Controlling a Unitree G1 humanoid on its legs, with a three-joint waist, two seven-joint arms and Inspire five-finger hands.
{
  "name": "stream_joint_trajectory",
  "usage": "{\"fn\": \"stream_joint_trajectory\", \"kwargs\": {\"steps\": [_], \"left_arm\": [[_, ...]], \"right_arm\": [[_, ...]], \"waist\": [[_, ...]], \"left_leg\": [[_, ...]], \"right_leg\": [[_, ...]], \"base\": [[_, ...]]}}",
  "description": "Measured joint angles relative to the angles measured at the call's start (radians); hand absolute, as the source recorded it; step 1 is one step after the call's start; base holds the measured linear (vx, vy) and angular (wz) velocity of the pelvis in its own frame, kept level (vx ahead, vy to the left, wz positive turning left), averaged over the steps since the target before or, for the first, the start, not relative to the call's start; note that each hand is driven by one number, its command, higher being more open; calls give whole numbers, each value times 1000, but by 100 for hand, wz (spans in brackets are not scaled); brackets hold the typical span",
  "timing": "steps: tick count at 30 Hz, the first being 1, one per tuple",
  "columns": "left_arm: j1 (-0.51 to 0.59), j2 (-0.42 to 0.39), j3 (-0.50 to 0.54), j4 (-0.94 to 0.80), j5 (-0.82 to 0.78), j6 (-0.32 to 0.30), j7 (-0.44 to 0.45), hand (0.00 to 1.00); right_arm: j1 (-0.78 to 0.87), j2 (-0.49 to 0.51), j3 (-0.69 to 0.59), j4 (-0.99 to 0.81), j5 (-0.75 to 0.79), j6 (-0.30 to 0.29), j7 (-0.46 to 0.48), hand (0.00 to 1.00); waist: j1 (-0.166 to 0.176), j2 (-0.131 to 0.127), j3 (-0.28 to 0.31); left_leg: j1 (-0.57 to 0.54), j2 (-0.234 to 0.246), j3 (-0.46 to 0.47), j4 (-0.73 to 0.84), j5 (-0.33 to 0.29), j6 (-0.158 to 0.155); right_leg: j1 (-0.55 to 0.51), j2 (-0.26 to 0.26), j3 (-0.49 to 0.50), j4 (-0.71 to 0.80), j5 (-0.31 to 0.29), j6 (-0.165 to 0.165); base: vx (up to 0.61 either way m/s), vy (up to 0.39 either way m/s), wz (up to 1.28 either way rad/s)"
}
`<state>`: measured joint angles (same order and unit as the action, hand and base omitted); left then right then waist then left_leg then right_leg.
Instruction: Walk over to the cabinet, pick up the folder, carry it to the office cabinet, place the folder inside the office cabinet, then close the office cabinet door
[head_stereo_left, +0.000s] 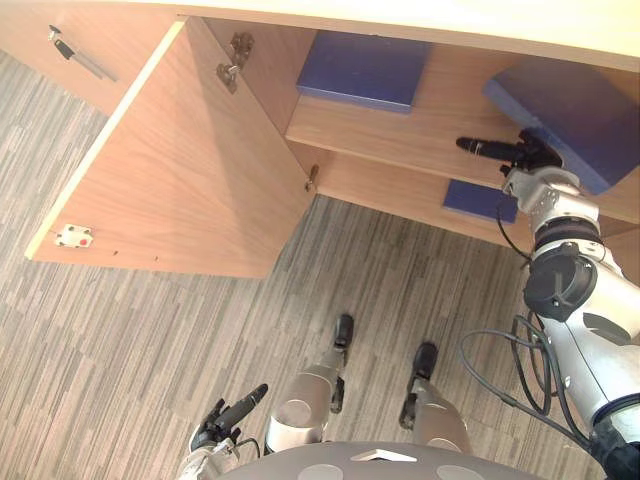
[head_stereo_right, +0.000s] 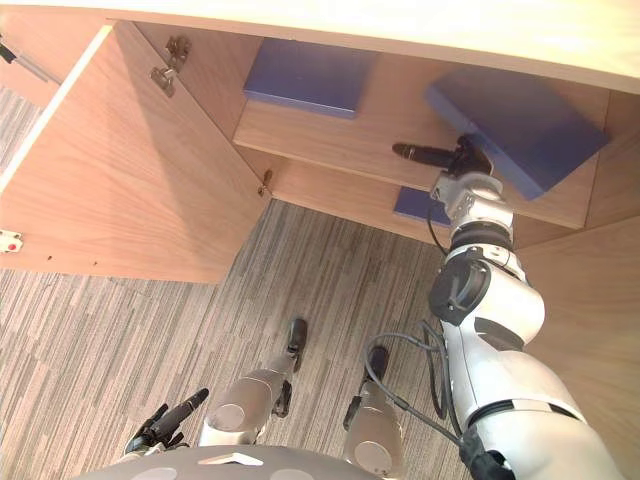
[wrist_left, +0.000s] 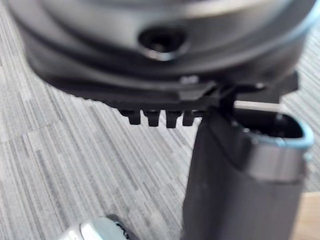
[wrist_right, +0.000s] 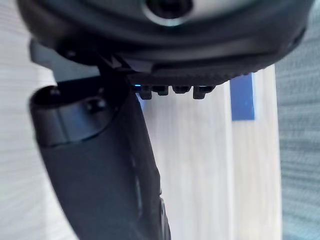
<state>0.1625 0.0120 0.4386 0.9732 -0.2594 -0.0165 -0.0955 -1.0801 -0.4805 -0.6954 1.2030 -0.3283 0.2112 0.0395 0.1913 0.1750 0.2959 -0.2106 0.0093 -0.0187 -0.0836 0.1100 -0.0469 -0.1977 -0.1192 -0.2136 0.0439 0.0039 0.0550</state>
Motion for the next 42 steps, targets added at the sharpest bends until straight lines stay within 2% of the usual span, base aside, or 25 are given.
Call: {"fn": "stream_joint_trajectory", "kwargs": {"steps": [3,6,13,20,28,34,37,40,42], "left_arm": [[0,0,-1,0,0,-1,-2,100],[3,0,-1,1,0,0,-4,100],[3,-1,4,-2,-1,-1,-18,100],[1,-5,7,-2,-1,-1,-14,100],[-38,-36,11,3,-2,-8,33,100],[-39,-55,19,15,-2,-25,53,100],[-39,-64,45,20,0,-25,82,100],[-45,-64,44,17,6,-26,85,100],[-45,-63,44,17,37,-26,85,100]], "right_arm": [[33,-33,19,0,-97,-1,11,100],[66,-79,73,0,-124,-1,24,100],[77,-133,120,0,-113,-2,37,100],[85,-123,170,-33,-56,-1,-3,100],[82,-64,218,-194,-39,-2,-83,100],[99,-29,296,-322,-9,-3,-165,100],[236,27,369,-522,42,-18,-204,100],[416,84,434,-671,68,-53,-218,100],[533,130,464,-724,82,-56,-218,100]], "waist": [[-5,-1,1],[-6,-1,1],[-13,-3,2],[-30,-10,7],[-34,-14,10],[-44,-29,17],[-54,-40,15],[-60,-65,2],[-66,-88,-16]], "left_leg": [[-22,0,1,0,8,1],[-25,0,2,0,10,0],[-27,2,22,0,11,1],[-30,3,29,0,11,1],[-27,5,46,0,13,3],[-22,7,49,0,21,7],[11,8,45,0,21,6],[47,9,37,0,19,3],[65,9,30,0,17,1]], "right_leg": [[-27,-1,2,9,0,0],[-32,-1,2,10,0,0],[-50,-1,24,24,0,0],[-58,0,32,24,1,2],[-62,2,50,21,14,4],[-57,4,51,15,25,3],[-16,6,47,6,25,3],[25,7,35,3,24,3],[47,7,26,3,22,4]], "base": [[0,0,0],[0,0,0],[-12,0,-9],[6,0,-3],[-2,2,-6],[-8,3,-1],[4,-5,5],[-2,0,8],[-17,9,11]]}}
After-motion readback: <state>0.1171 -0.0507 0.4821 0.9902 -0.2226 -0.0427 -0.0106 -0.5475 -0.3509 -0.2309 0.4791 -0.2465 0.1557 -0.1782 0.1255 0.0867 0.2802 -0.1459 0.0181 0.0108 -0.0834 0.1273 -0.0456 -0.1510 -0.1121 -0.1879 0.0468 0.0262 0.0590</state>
